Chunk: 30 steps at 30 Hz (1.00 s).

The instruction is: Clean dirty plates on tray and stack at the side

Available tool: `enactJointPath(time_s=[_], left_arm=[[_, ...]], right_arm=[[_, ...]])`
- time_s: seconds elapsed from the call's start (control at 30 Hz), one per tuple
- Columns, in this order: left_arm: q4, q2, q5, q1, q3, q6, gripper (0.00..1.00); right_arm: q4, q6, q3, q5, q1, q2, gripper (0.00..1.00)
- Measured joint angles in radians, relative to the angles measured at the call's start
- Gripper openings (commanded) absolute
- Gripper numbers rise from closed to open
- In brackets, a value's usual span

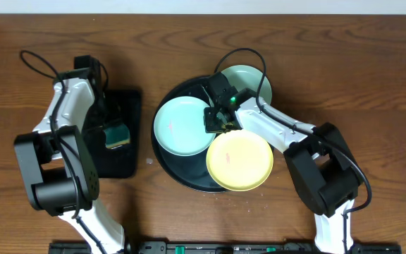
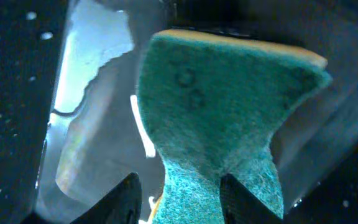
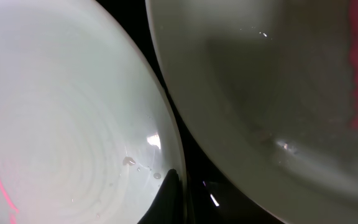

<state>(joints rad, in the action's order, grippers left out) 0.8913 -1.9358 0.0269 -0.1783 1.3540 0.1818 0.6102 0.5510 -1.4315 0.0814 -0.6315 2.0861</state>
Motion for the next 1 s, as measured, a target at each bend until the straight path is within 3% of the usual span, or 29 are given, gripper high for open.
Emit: enactJointPath(time_s=[0.33,0.7,0.77,0.83,1.0], left_arm=[[-0.037,0.000,-0.099,-0.003,0.000,-0.033,0.41],[-0.122,0.000,-0.110,-0.003,-0.056,-0.049,0.41],[-0.146,0.000,-0.110,-0.003,-0.074,-0.049,0.32],[-0.165,0.004,-0.105,-0.003,-0.089,-0.053,0.09],[-0.192,0.014,-0.087,-0.004,-0.112,-0.051,0.07]], right_arm=[[-0.001,-0.001,0.000,0.000,0.000,0.000,0.01],[-0.002,-0.003,0.000,0.000,0.000,0.000,0.01],[-0.002,-0.003,0.000,0.000,0.000,0.000,0.01],[-0.002,-0.003,0.000,0.000,0.000,0.000,0.01],[-0.002,-0.004,0.000,0.000,0.000,0.000,0.01]])
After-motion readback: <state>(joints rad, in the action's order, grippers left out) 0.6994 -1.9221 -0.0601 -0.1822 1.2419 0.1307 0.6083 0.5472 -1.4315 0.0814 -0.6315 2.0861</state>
